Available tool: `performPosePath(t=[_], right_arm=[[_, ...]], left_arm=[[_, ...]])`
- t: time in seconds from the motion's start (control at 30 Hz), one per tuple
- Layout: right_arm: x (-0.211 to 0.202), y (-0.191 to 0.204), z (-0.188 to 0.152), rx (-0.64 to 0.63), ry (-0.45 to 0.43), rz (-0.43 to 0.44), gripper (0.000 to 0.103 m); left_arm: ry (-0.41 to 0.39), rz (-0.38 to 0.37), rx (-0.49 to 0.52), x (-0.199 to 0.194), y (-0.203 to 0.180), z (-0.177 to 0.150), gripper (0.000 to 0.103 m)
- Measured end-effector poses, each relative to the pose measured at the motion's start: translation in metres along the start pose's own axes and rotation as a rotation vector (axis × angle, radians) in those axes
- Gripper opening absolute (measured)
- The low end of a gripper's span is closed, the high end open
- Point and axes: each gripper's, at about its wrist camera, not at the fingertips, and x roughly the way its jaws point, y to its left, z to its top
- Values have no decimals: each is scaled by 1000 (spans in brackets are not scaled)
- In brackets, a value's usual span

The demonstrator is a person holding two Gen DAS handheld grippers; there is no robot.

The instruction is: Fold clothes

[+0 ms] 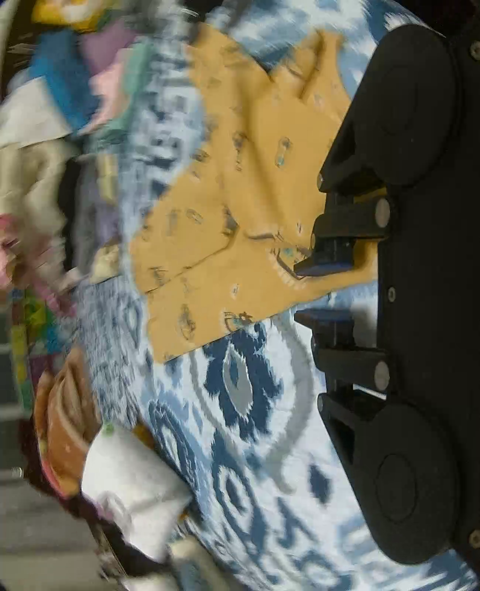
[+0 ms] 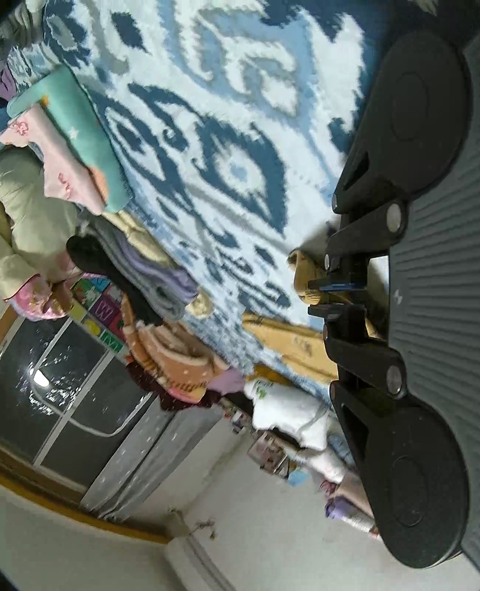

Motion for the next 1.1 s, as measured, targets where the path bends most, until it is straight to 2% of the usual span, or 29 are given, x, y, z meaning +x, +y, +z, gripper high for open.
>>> performPosePath(t=[0.07,0.1,0.2,0.27,0.3,0.33,0.47,0.57,0.63,0.7,0.83,0.9,0.93,1.0,1.1], right_arm=[[0,-1,-4,17,10,-6,10],[0,-2,-6,30,12,-7,12],[1,-5,-7,58,14,-26,17],[3,-7,-9,82,15,-24,27],[3,-8,-10,91,16,-22,28],[5,-7,-11,85,17,-26,28],[13,2,-15,15,28,-34,26],[16,7,-17,-28,37,-56,13],[15,6,-17,-27,34,-64,11],[14,6,-16,-30,26,-61,11],[14,7,-16,-38,20,-55,11],[13,8,-15,-38,11,-53,11],[12,9,-16,-42,3,-49,10],[9,11,-15,-51,-15,-48,9],[8,10,-11,-49,-24,-42,9]], left_arm=[[0,47,-44,-12,3,-2,20],[17,40,-100,-15,8,-3,20],[69,-40,-312,-25,25,-18,20],[107,-85,-405,-25,26,-31,19],[119,-110,-448,-26,24,-36,12],[129,-135,-505,-29,24,-39,8],[158,-171,-681,-31,30,-51,8],[187,-229,-787,-34,45,-57,8],[185,-185,-732,-45,45,-50,8],[109,-104,-578,-61,35,-35,9],[-29,-116,-335,-59,9,-6,9],[-86,-90,-191,-46,-7,-1,9],[-63,-93,-126,-33,-14,-2,9],[46,-107,-86,-5,-20,-12,14],[26,-140,-102,-17,-19,-17,16]])
